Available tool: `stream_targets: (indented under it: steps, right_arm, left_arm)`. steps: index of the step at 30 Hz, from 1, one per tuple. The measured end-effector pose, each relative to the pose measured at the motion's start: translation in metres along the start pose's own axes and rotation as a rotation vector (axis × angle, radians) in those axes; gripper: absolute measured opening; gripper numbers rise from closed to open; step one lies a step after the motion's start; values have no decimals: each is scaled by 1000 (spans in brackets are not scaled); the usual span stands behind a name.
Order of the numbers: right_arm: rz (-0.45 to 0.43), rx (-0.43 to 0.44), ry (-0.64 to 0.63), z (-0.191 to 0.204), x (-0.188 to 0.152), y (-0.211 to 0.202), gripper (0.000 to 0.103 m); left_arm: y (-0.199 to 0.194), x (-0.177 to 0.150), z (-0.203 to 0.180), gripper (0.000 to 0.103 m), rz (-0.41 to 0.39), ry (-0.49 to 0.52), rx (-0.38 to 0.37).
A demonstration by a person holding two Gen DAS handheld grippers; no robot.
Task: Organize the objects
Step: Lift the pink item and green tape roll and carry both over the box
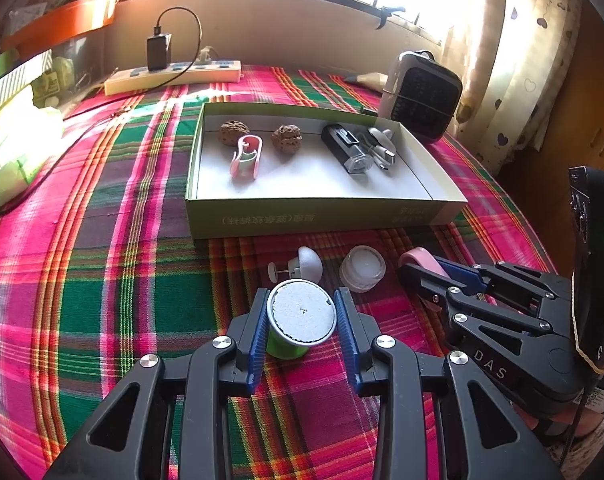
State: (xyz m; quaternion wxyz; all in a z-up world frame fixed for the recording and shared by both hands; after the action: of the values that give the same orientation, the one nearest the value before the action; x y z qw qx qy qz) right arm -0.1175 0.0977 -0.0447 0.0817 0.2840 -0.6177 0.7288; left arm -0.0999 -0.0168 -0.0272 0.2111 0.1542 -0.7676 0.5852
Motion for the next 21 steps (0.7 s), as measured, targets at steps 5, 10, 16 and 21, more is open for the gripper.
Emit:
stream_targets:
  steps: [5, 10, 16, 21]
  right_arm:
    - [-7, 4, -4, 1, 1, -2, 19]
    - [-11, 11, -4, 1, 1, -4, 19]
    - [-23, 21, -3, 0, 5, -9, 19]
    - [-37, 33, -1, 0, 10, -14, 19]
  left_arm:
    - [-2, 3, 3, 30, -6, 0, -1]
    - [-5, 6, 6, 30, -14, 2, 1]
    - [-9, 11, 5, 30, -24, 6, 0]
    - [-13, 16, 5, 30, -37, 8, 0]
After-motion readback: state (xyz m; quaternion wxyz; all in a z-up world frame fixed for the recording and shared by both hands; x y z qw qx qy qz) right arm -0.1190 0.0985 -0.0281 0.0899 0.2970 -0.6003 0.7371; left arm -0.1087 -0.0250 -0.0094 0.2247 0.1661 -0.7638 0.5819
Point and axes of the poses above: each gripper's, at about its wrist camera, not at the fingertips, and y roughly the way its jaws point, z to its left, x to its top, the point moved 6 cm from there along y, roughly the way its jaws point, and after that the axes turned 8 degrees about z, right-handed, at the moved point
